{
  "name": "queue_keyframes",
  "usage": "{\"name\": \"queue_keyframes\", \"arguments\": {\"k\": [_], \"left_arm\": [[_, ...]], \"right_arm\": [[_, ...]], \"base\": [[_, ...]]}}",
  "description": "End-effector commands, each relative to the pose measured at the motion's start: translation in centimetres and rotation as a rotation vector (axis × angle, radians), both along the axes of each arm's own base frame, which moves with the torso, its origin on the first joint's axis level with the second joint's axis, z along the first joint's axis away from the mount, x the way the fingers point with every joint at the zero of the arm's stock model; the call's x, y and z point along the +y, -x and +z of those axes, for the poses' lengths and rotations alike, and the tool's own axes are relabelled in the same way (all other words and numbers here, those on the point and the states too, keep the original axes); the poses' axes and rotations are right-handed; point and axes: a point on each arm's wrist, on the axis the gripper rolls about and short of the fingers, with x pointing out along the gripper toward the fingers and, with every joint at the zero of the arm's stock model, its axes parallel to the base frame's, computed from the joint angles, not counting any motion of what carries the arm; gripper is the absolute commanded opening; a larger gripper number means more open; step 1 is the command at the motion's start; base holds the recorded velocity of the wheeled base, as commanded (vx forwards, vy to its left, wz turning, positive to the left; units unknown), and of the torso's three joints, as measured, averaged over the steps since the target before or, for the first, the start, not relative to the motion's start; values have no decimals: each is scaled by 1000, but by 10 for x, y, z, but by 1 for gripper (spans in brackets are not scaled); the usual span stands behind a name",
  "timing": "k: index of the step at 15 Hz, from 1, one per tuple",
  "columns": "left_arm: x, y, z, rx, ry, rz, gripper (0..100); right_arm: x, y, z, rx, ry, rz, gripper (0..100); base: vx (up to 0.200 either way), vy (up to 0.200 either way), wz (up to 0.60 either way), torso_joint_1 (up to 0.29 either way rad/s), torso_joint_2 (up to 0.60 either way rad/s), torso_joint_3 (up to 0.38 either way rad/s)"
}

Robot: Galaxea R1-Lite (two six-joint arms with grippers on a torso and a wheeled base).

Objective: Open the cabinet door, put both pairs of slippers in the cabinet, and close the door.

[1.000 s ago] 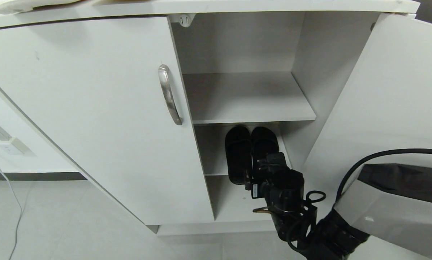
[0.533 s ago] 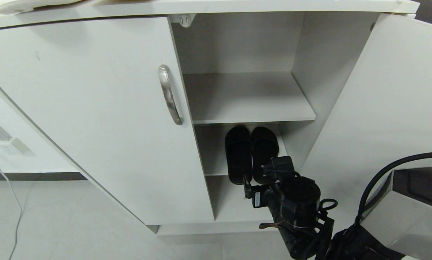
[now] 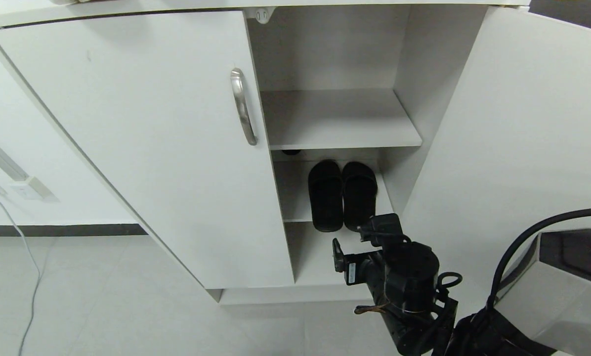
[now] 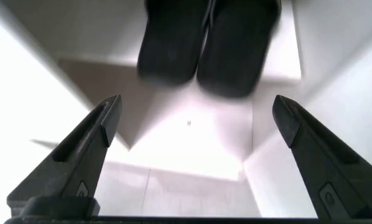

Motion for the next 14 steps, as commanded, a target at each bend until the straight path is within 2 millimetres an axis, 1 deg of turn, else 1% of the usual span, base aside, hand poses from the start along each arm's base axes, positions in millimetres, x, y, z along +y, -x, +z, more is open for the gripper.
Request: {"name": "queue_keyframes", "arguments": {"k": [1,14], "left_arm": [[0,0,0,2,0,0,0],[0,0,0,2,-1,-1,0]], "right_arm": [[0,-1,-3,3,4,-1,100],[0,0,-3,5,7,-2,100]], "base": [[0,0,0,0,0,0],[0,0,0,0,0,0]]}}
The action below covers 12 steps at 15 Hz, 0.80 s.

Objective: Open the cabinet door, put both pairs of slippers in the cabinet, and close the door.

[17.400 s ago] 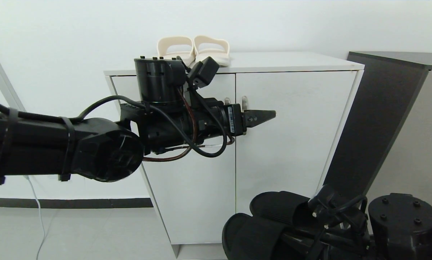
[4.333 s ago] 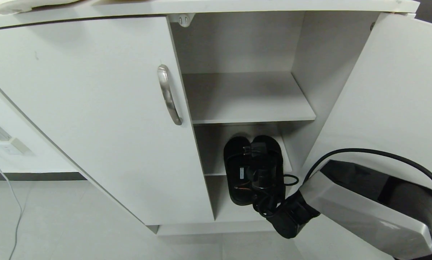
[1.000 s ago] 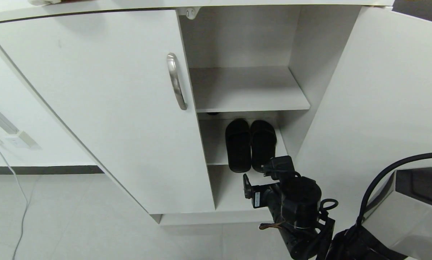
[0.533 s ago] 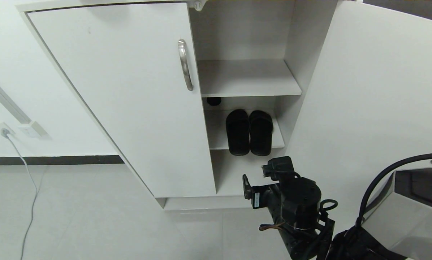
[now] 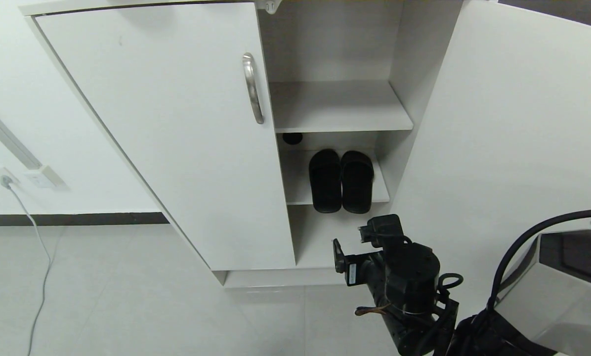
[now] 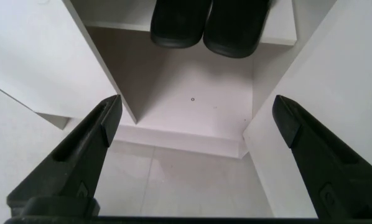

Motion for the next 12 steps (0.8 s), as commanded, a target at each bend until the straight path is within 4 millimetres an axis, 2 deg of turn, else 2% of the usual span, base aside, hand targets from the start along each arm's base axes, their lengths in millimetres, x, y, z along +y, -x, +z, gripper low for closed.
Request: {"name": "queue_keyframes", "arguments": {"k": [1,5,12], "left_arm": [[0,0,0,1,0,0,0],[0,0,0,1,0,0,0],[0,0,0,1,0,0,0]], "right_arm": [[1,0,-2,4,5,0,100],[1,-1,-3,5,9,0,100],[1,-1,-4,7,13,-1,100]], "base": [[0,0,0,0,0,0],[0,0,0,1,-1,20],[0,0,0,2,1,186]]}}
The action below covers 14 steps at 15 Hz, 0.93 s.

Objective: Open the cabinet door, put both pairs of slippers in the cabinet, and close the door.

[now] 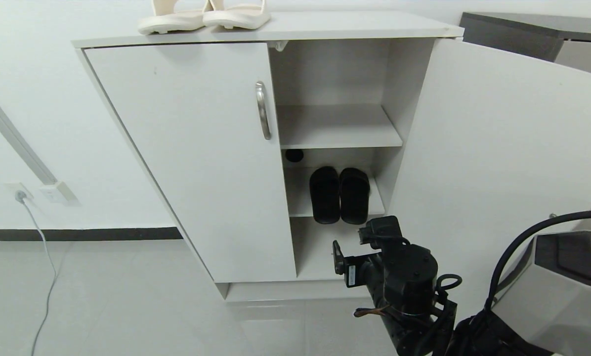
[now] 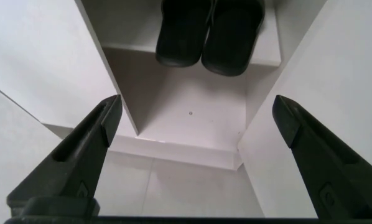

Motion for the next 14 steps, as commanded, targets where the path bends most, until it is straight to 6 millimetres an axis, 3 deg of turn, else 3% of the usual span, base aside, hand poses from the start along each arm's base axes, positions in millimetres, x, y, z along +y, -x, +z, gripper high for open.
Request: {"name": "queue_keyframes", "arguments": {"k": [1,8,14], "left_arm": [[0,0,0,1,0,1,0],[0,0,0,0,2,3,0],[0,0,0,0,2,1,0]], "right_arm": [[0,0,-2,5,6,0,100],[-5,-2,-4,13,15,-16,100],[-6,-2,-5,15,19,-16,100]], "base": [[0,0,0,2,2,212],[0,0,0,-1,0,191],[0,33,0,1,1,11]]}}
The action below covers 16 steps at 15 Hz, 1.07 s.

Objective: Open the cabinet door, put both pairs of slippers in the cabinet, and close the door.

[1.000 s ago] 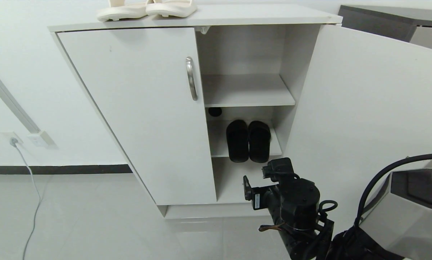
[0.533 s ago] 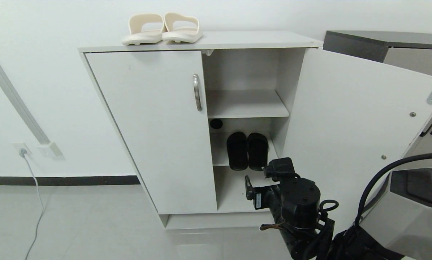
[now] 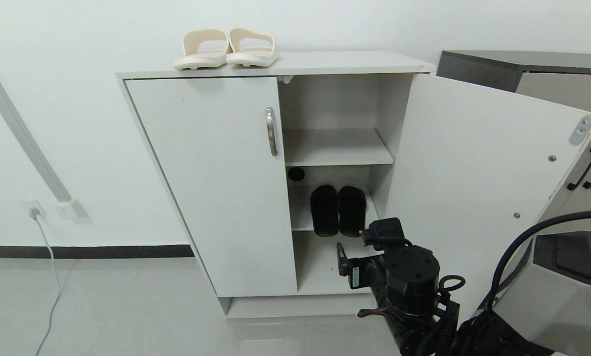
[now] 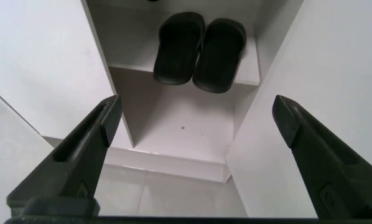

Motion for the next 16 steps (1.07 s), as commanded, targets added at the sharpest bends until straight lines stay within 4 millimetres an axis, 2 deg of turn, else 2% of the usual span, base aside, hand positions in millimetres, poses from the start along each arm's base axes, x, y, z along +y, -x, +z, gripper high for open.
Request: {"name": "queue_keyframes", "arguments": {"k": [1,16], "left_arm": [[0,0,0,1,0,0,0],[0,0,0,1,2,2,0]], "right_arm": [[0,0,-1,2,2,1,100],[-1,2,-3,9,11,8,100]], "base": [[0,200,0,7,-2,-2],[0,200,0,5,0,4]]}}
